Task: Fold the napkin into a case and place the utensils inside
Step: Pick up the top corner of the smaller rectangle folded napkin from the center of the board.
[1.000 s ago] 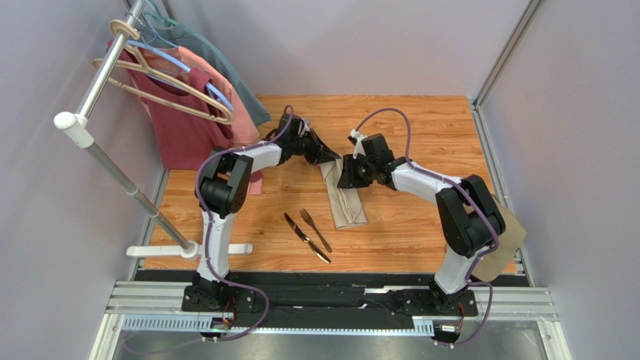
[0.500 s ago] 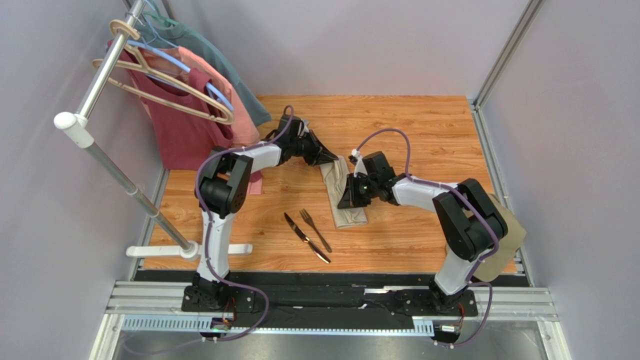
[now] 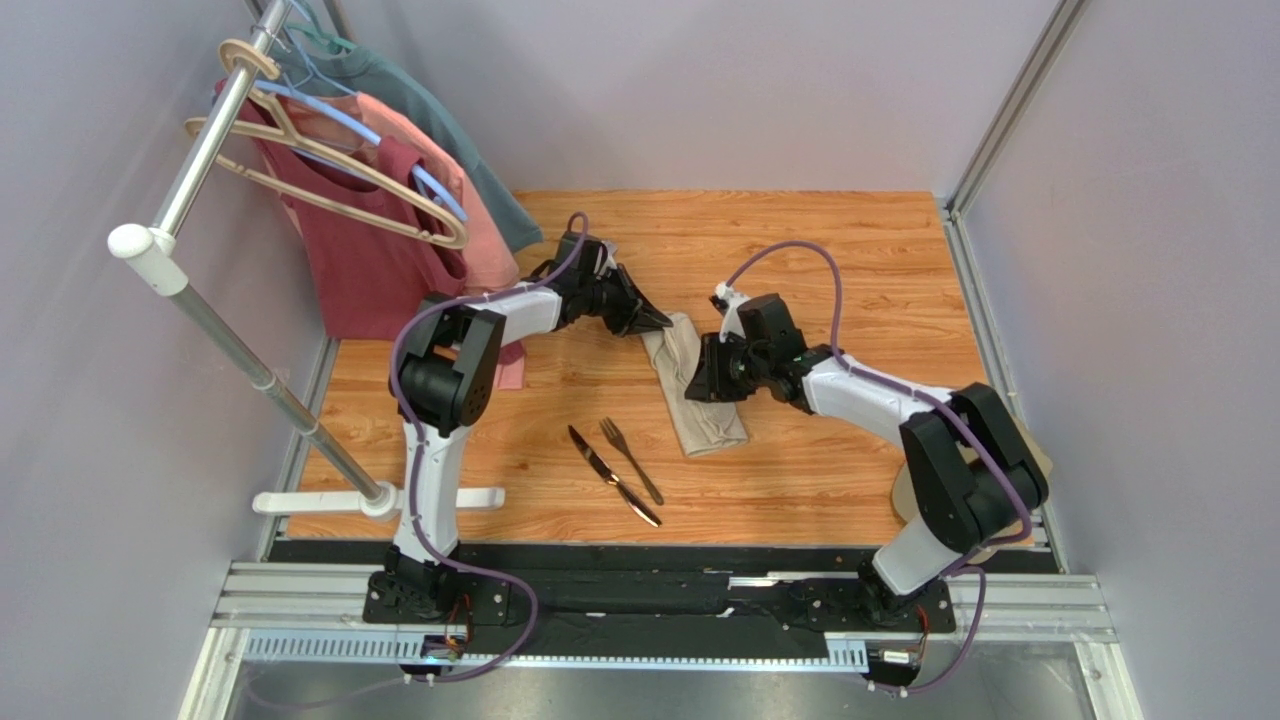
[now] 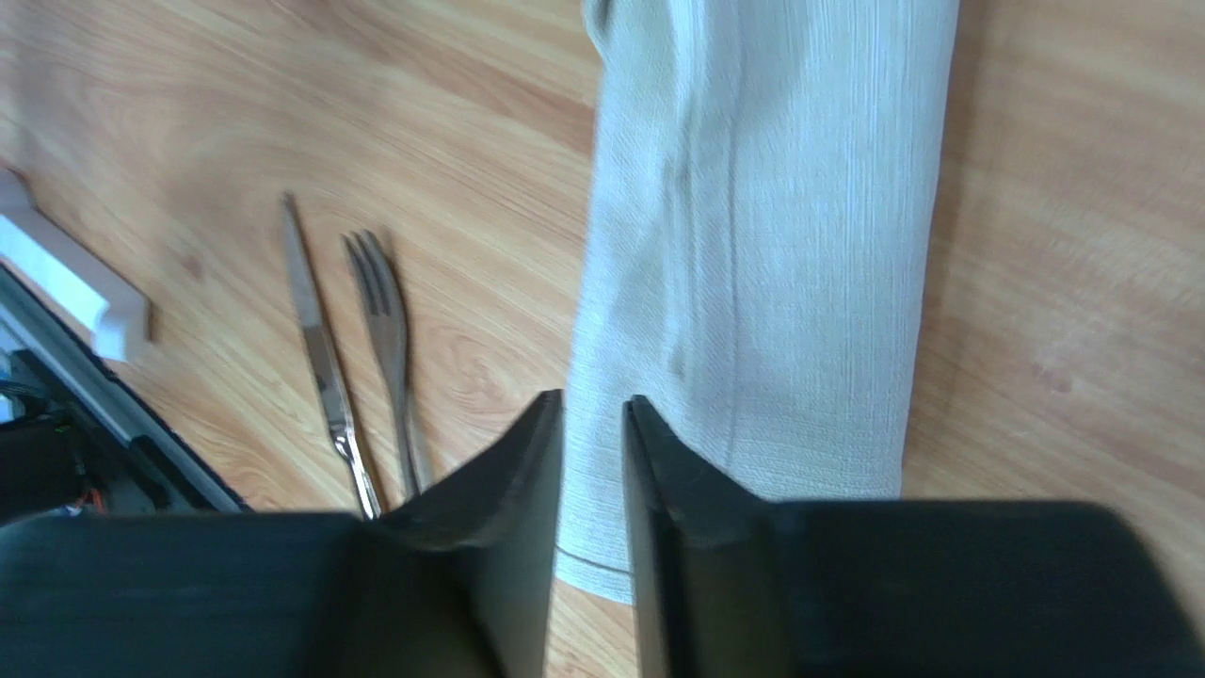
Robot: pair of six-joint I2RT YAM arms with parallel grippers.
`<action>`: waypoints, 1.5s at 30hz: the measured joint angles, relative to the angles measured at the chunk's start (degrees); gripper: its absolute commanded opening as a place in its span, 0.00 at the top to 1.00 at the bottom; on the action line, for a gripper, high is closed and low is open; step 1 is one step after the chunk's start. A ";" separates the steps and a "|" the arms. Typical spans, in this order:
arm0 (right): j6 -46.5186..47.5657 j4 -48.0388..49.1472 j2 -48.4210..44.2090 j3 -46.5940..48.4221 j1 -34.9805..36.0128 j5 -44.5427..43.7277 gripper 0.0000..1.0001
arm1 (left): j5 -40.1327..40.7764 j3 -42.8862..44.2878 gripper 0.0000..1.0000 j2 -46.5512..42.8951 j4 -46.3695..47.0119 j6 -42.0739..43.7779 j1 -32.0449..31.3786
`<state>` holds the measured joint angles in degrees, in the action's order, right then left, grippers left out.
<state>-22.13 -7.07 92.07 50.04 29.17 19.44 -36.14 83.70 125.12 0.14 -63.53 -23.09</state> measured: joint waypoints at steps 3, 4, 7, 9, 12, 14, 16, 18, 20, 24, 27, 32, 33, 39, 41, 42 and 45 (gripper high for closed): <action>2.21 -0.09 -1.31 3.15 0.00 -0.94 0.50 | 0.17 0.33 1.00 0.00 -2.38 0.00 0.00; 3.06 0.20 -0.66 5.09 0.02 -1.44 0.46 | 0.20 0.61 1.00 0.00 -3.37 -0.09 0.00; 5.14 2.16 2.60 9.68 0.04 -2.91 0.43 | 0.22 1.60 1.00 0.00 -6.03 -0.83 0.11; 6.45 4.52 5.31 11.32 0.33 -4.37 0.44 | 0.22 2.03 1.00 -0.02 -7.30 -1.64 0.17; 9.01 7.61 7.48 10.75 1.16 -7.89 0.46 | 0.22 2.10 1.00 -0.07 -9.07 -3.56 0.26; 11.15 10.21 7.85 9.35 2.27 -11.08 0.49 | 0.15 2.10 1.00 -0.07 -9.70 -4.85 0.28; 13.25 13.60 7.85 7.58 3.98 -14.14 0.51 | -0.07 2.16 1.00 -0.07 -10.01 -5.79 0.31; 15.06 16.31 7.85 6.05 5.53 -16.22 0.55 | -0.31 2.29 1.00 -0.07 -10.23 -6.80 0.31; 16.61 18.51 7.85 5.05 6.88 -17.62 0.58 | -0.52 2.32 1.00 -0.07 -10.23 -7.43 0.31; 18.47 21.42 7.93 4.96 8.07 -20.13 0.60 | -0.92 2.32 1.00 -0.07 -10.43 -8.35 0.31; 19.37 23.56 8.04 4.61 8.44 -22.75 0.60 | -0.94 2.32 1.00 -0.07 -10.93 -8.63 0.31; 20.46 24.65 9.05 4.26 8.63 -25.09 0.64 | -0.94 2.32 1.00 -0.07 -11.65 -8.68 0.33; 20.52 24.55 9.33 4.26 8.63 -25.29 0.65 | -0.94 2.32 1.00 -0.07 -11.72 -8.72 0.33; 20.68 24.44 11.04 4.26 8.70 -25.42 0.68 | -0.94 2.32 1.00 -0.07 -11.91 -9.29 0.35; 20.65 24.44 11.34 4.26 8.79 -25.42 0.68 | -0.94 2.32 1.00 -0.07 -11.98 -9.44 0.35; 20.65 24.46 11.39 4.26 8.87 -25.42 0.68 | -0.94 2.32 1.00 -0.07 -11.98 -9.49 0.35; 20.68 24.48 11.52 4.26 9.07 -25.42 0.68 | -0.94 2.32 1.00 -0.07 -12.00 -9.60 0.35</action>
<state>-1.45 17.41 103.59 54.30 38.24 -5.98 -37.08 86.02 125.05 -11.86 -73.12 -22.74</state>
